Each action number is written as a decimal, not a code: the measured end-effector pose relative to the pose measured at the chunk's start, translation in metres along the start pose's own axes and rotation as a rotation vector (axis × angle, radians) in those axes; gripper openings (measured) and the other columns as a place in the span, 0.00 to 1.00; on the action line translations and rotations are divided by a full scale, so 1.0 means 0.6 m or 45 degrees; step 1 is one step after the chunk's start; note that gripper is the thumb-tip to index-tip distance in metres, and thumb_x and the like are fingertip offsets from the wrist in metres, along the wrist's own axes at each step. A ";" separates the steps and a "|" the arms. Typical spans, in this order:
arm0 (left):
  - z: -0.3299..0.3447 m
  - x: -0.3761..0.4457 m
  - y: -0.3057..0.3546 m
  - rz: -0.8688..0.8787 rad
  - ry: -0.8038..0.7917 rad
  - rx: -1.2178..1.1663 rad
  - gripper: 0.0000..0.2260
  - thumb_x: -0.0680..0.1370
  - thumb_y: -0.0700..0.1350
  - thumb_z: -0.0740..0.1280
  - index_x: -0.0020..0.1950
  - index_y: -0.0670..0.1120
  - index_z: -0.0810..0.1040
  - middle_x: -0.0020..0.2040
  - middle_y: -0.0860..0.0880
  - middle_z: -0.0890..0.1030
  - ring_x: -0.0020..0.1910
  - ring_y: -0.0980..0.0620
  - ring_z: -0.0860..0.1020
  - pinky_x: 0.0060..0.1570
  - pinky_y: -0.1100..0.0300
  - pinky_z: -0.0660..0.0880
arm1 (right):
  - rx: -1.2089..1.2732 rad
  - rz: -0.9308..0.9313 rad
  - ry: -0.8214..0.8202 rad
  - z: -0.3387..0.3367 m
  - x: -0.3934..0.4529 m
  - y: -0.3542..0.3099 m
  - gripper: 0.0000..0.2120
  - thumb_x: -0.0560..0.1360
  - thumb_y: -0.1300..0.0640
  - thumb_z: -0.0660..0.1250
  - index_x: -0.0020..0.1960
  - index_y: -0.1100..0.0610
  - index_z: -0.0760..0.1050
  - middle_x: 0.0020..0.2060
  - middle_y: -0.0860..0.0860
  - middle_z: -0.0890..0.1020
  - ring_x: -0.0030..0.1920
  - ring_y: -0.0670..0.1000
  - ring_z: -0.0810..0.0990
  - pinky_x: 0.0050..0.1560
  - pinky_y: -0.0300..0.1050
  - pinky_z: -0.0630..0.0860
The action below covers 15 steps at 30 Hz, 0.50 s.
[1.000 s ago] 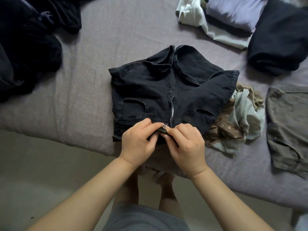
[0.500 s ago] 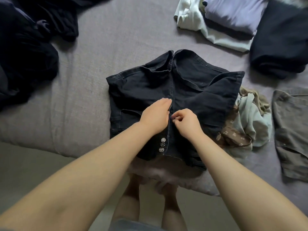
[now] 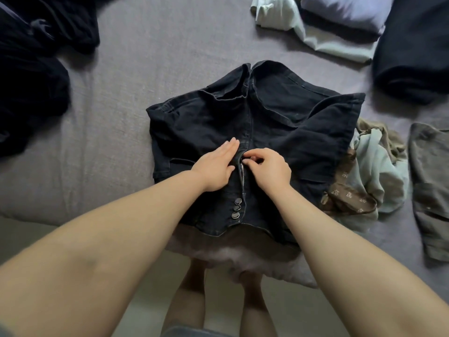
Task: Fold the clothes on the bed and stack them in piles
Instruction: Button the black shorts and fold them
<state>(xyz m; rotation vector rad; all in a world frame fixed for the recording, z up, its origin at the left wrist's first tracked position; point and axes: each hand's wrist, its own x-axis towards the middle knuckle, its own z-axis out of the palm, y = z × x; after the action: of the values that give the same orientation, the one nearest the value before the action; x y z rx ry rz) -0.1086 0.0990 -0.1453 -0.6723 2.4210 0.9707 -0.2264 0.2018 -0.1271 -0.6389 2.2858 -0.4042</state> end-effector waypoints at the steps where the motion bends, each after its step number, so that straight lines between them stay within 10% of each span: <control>1: 0.000 0.000 0.000 -0.001 0.003 -0.005 0.29 0.83 0.45 0.56 0.79 0.44 0.44 0.79 0.49 0.45 0.78 0.54 0.46 0.74 0.61 0.49 | -0.006 0.006 0.021 -0.001 0.002 -0.002 0.07 0.75 0.47 0.68 0.52 0.41 0.80 0.50 0.41 0.81 0.51 0.45 0.78 0.50 0.42 0.71; 9: 0.023 -0.003 0.024 -0.110 0.079 -0.061 0.32 0.82 0.52 0.55 0.78 0.43 0.41 0.79 0.48 0.42 0.78 0.52 0.42 0.75 0.57 0.44 | 0.265 0.365 0.146 0.023 0.002 -0.031 0.09 0.75 0.54 0.66 0.53 0.46 0.81 0.51 0.43 0.83 0.52 0.48 0.80 0.52 0.43 0.74; 15: 0.035 -0.010 0.031 -0.138 0.134 -0.145 0.35 0.80 0.55 0.56 0.78 0.44 0.40 0.79 0.49 0.41 0.77 0.53 0.41 0.76 0.55 0.42 | 0.355 0.425 -0.007 0.018 0.025 -0.044 0.09 0.72 0.56 0.67 0.34 0.48 0.76 0.33 0.41 0.79 0.45 0.48 0.80 0.67 0.53 0.65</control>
<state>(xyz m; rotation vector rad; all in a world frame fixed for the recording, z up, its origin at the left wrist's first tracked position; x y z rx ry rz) -0.1102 0.1273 -0.1463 -0.9063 2.4044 1.0594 -0.2194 0.1704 -0.1310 -0.1154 2.2220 -0.5422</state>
